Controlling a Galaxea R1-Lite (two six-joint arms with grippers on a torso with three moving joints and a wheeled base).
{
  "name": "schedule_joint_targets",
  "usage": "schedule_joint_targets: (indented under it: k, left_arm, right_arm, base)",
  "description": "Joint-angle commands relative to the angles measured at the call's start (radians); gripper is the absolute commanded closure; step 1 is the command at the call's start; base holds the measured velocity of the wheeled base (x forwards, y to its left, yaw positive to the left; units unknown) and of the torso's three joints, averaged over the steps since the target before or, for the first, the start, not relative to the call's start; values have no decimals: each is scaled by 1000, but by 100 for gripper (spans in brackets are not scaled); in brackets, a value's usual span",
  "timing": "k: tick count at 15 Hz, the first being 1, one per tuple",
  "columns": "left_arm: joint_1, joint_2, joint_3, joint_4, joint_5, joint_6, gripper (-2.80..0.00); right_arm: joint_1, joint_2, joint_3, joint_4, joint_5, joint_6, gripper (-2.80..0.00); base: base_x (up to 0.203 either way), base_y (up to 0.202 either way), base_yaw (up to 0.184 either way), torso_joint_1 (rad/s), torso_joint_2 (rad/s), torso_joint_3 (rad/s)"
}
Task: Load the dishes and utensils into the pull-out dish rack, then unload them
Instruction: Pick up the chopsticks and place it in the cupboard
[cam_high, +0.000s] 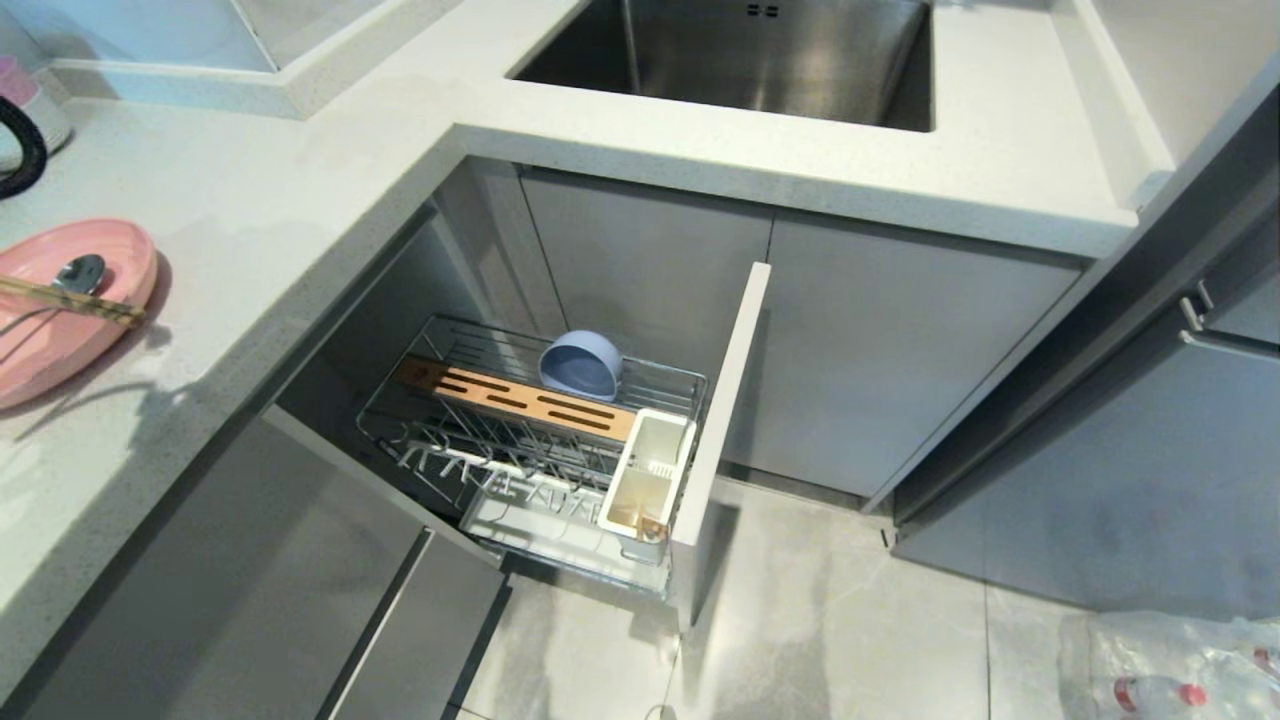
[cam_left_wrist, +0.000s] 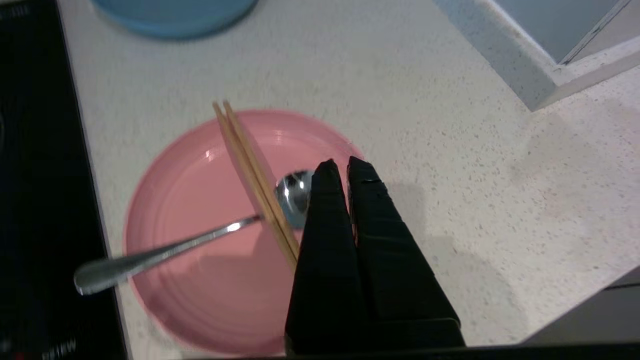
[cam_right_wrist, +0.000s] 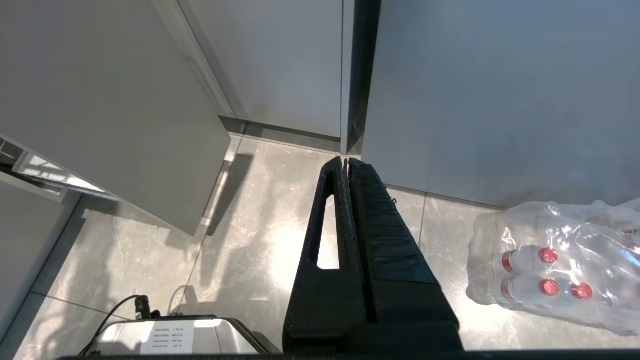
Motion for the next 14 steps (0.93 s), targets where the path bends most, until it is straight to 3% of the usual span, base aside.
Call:
schedule_joint_targets:
  k: [1,5,8,10,12,14]
  left_arm:
    - [-4,46,-64,134,4,-82,0]
    - [57,83,-81,226,-32,-99,0]
    - [101,83,-99,332,-146,-103,0]
    - [123,77,-58,414,-196,-164,0]
    - [187,68,53,417,-318,-220,0]
    - [260,45,20,388,-428,-238,0]
  right_arm:
    - [0,2,0,0,0,0,0]
    - [0,2,0,0,0,1,0]
    - [0,2,0,0,0,0,0]
    - [0,2,0,0,0,0,0]
    - [0,2,0,0,0,0,0]
    - [0,2,0,0,0,0,0]
  base:
    - [0,0,0,0,0,0]
    - [0,0,0,0,0,0]
    - [0,0,0,0,0,0]
    - [0,0,0,0,0,0]
    - [0,0,0,0,0,0]
    - [0,0,0,0,0,0]
